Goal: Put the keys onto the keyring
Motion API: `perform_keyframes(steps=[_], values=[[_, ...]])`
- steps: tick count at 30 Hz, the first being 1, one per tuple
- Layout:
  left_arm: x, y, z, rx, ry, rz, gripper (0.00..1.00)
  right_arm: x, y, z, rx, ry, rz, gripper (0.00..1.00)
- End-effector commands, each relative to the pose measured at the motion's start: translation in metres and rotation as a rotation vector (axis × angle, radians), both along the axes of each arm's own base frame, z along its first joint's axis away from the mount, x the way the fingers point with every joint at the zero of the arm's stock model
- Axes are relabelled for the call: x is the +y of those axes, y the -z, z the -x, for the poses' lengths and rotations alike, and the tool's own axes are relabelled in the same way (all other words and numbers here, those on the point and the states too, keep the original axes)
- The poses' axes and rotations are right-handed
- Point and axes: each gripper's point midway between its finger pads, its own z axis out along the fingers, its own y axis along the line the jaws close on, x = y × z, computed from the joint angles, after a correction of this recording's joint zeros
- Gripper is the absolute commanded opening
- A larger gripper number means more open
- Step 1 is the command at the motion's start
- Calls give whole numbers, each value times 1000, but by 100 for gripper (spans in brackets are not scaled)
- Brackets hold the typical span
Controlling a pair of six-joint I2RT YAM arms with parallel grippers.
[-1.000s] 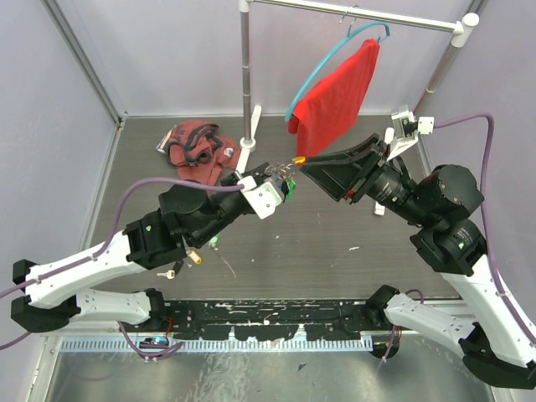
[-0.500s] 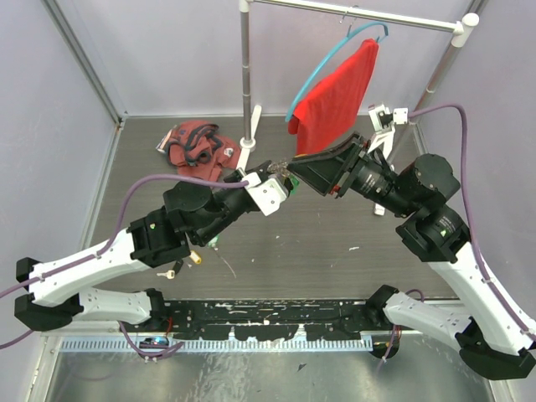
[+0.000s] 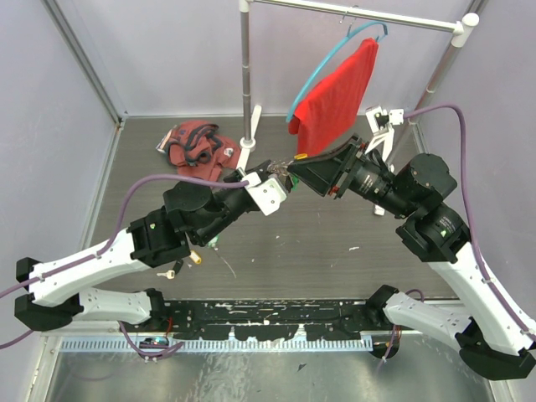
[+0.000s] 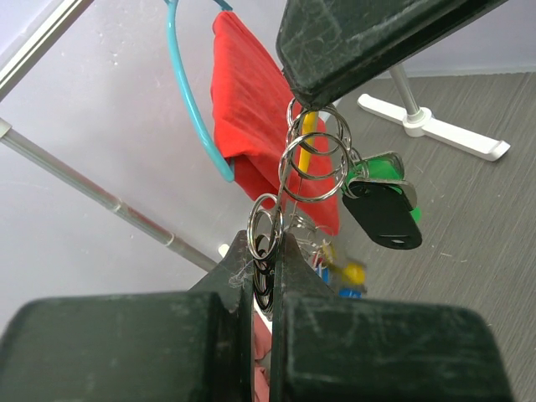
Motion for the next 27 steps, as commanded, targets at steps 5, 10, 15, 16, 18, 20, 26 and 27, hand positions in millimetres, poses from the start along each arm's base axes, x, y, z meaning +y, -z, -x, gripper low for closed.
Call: perform_keyframes(steps=[5,10,15,16,18,20,26,27], values=[[5,-36,0,-37,-16,109,0,-5,-11,4,-47,7,-20,35],[4,-36,0,-36,-10,113,0,-3,-6,2,-36,6,-8,35],[5,-37,1,-38,-9,114,0,-3,0,-2,-22,22,9,35],[4,-38,1,-39,-8,114,0,-3,1,-3,-20,25,13,35],[4,-38,1,-40,-8,114,0,-2,4,-5,-14,28,20,35],[4,-37,0,-40,-9,113,0,-2,6,-6,-11,30,26,35],[5,-39,0,-42,-10,116,0,-1,10,-9,-7,41,41,35],[5,-40,1,-42,-8,119,0,-1,10,-9,-8,39,43,35]])
